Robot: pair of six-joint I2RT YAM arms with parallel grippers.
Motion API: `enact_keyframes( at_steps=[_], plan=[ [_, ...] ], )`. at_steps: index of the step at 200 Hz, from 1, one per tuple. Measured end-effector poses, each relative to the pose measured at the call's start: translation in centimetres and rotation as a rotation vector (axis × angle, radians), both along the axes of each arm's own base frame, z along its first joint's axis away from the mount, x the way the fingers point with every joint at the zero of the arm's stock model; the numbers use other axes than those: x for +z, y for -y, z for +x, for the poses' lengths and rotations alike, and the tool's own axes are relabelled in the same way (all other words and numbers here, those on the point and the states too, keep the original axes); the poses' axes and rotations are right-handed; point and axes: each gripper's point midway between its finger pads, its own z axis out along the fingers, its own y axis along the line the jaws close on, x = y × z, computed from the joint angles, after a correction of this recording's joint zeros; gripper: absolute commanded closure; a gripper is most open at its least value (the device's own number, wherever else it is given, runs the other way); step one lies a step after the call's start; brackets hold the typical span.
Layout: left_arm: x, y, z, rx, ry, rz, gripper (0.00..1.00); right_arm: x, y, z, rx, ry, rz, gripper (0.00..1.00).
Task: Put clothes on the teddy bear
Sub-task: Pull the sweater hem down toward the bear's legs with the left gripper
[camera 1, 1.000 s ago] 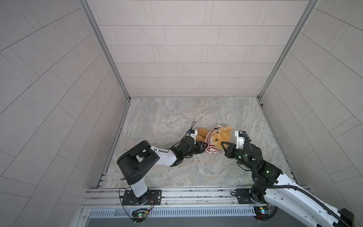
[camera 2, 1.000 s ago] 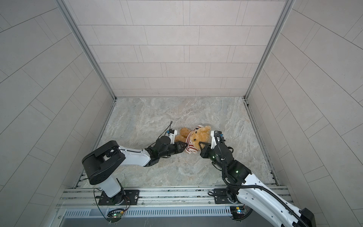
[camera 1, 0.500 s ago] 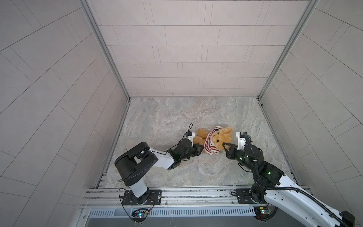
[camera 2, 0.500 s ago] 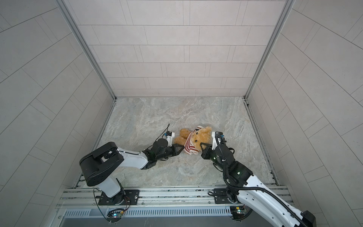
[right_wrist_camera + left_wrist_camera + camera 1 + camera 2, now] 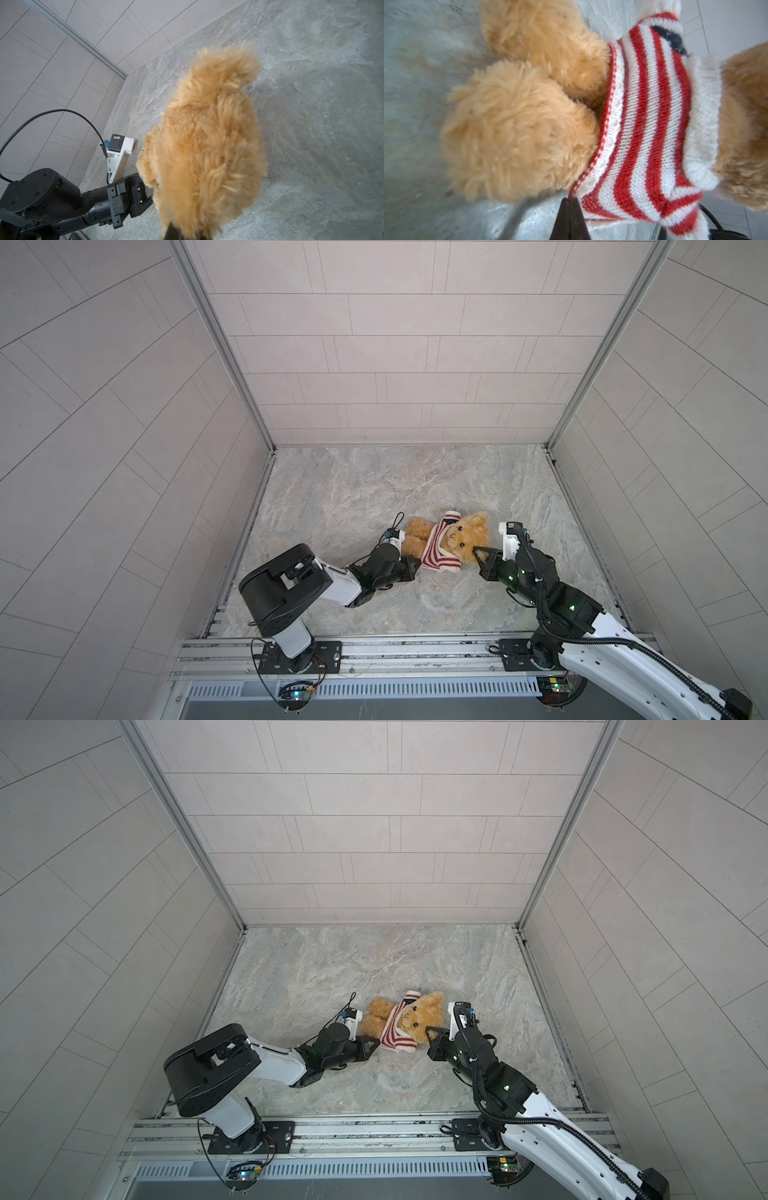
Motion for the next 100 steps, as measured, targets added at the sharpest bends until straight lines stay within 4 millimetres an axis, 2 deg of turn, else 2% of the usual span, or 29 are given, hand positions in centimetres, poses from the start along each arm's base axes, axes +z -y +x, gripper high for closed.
enact_keyframes(
  at_steps=[41, 100],
  plan=[
    [0.5, -1.3, 0.0, 0.01, 0.04, 0.05, 1.0, 0.0, 0.0, -0.1, 0.004, -0.006, -0.003, 1.0],
    [1.1, -2.9, 0.2, 0.03, 0.067, 0.069, 1.0, 1.3, 0.2, -0.6, 0.012, 0.011, 0.019, 1.0]
  ],
)
